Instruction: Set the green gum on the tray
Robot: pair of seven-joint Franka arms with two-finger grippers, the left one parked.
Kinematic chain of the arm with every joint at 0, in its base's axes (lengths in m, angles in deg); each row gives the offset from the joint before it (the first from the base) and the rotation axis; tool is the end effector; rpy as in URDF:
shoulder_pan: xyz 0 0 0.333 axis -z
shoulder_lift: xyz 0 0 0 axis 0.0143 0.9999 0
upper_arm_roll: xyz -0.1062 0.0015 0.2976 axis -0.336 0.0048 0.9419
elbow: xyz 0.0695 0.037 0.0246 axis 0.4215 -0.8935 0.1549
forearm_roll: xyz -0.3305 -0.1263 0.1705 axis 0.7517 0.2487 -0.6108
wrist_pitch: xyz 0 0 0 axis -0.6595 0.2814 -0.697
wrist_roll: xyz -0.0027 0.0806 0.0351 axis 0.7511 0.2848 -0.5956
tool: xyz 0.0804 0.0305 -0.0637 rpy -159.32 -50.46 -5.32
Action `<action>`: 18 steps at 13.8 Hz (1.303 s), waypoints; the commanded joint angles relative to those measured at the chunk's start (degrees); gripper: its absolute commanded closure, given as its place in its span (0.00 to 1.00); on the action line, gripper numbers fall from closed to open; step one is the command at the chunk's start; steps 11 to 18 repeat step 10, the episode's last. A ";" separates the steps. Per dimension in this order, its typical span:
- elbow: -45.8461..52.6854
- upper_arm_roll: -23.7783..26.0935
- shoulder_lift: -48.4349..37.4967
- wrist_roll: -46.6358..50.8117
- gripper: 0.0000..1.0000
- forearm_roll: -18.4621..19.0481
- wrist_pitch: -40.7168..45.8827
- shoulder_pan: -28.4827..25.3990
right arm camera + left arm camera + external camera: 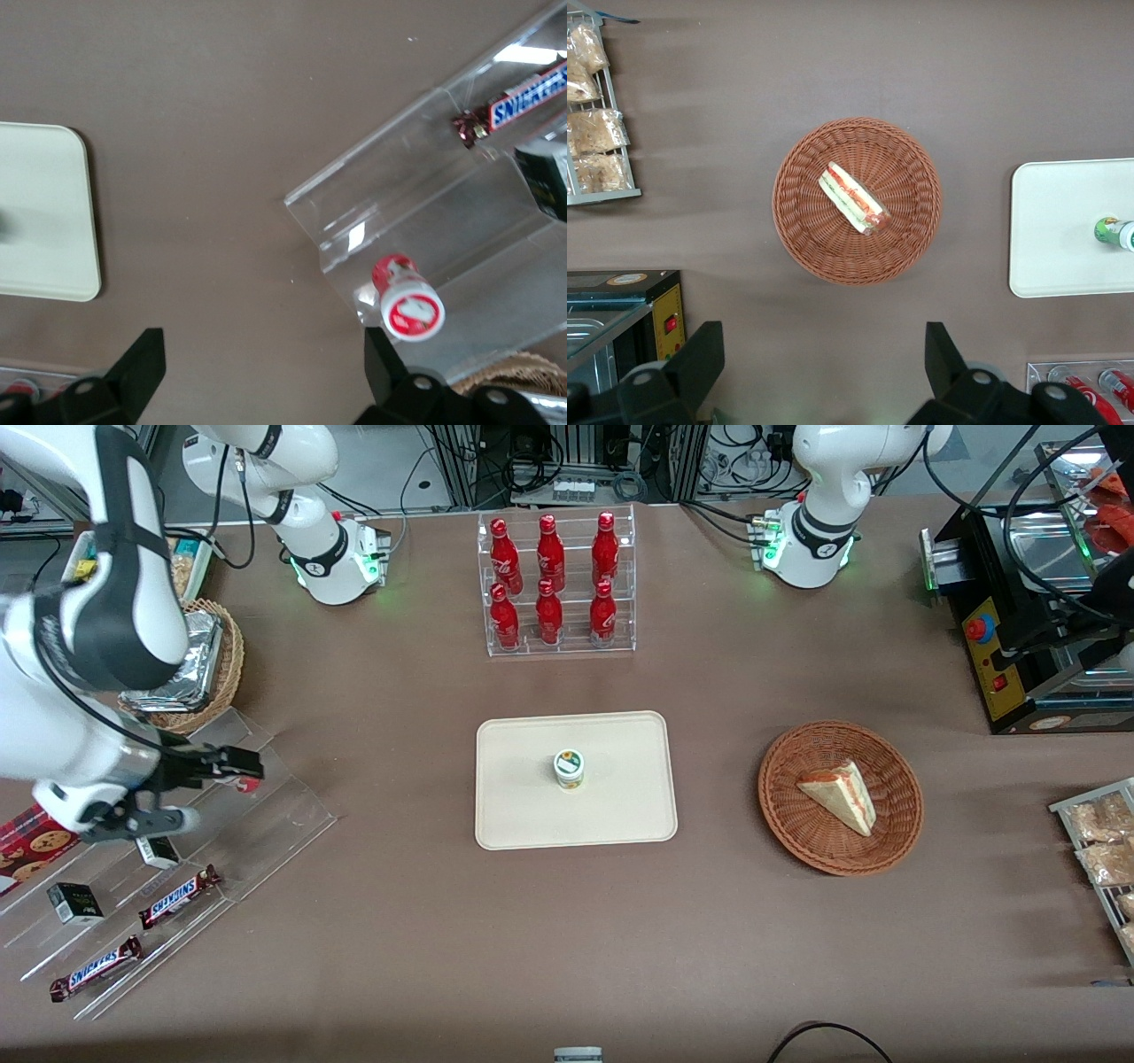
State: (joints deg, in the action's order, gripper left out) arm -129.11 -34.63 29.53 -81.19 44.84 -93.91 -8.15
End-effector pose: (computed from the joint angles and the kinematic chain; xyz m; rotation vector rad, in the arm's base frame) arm 0.5987 0.0156 0.4940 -3.0520 -0.1037 0.2227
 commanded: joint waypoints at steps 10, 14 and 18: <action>-4.01 1.55 -12.10 0.25 0.00 2.83 9.40 4.95; -4.01 1.55 -12.10 0.25 0.00 2.83 9.40 4.95; -4.01 1.55 -12.10 0.25 0.00 2.83 9.40 4.95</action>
